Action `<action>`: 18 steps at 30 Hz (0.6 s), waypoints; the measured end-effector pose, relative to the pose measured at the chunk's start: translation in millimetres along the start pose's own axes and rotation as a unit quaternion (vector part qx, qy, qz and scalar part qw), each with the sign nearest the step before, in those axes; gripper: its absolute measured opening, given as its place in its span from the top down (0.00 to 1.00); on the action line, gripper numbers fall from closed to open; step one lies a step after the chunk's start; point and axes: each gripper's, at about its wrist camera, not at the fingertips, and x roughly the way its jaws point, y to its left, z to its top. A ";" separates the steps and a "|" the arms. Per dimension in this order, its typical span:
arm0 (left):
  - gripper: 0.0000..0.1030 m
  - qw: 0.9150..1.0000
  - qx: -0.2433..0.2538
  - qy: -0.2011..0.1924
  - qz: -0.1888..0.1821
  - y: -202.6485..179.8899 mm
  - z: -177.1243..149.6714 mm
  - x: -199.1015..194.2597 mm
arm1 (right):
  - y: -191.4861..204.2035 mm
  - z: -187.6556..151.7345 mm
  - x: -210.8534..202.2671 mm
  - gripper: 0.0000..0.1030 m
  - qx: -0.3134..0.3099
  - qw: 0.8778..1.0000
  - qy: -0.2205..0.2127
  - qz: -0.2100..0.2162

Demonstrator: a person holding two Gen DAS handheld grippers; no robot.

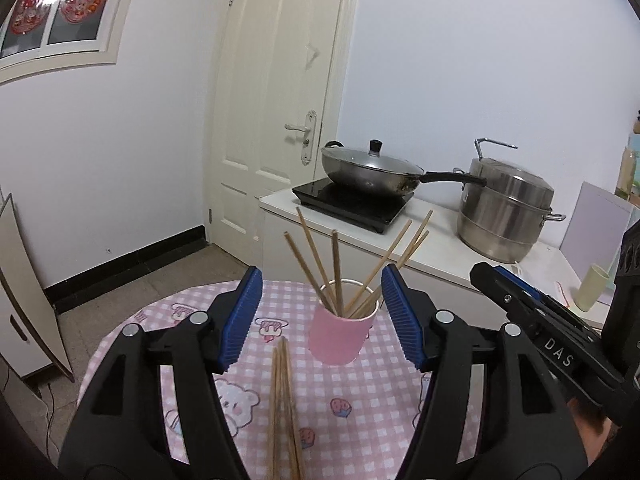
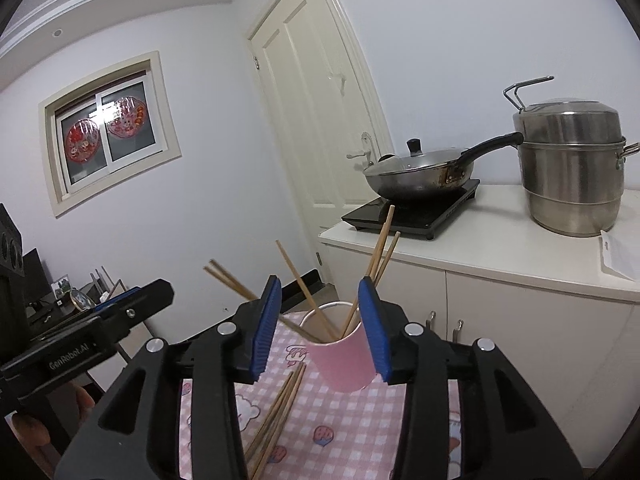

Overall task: Organize utensils
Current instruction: 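Move both open tools back over the remaining chopsticks on the table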

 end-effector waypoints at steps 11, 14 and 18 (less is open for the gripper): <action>0.32 0.999 0.012 -0.014 0.029 20.1 -26.4 -46.8 | 28.6 -27.5 -27.9 0.54 -0.026 1.000 0.001 0.001; 0.31 0.999 0.009 -0.003 0.031 31.8 -35.1 -49.3 | 34.7 -37.7 -26.3 0.52 -0.033 0.999 0.012 0.003; 0.31 0.999 0.000 0.034 0.032 53.7 -49.5 -40.2 | 43.2 -53.9 -16.2 0.52 -0.036 0.999 0.039 0.009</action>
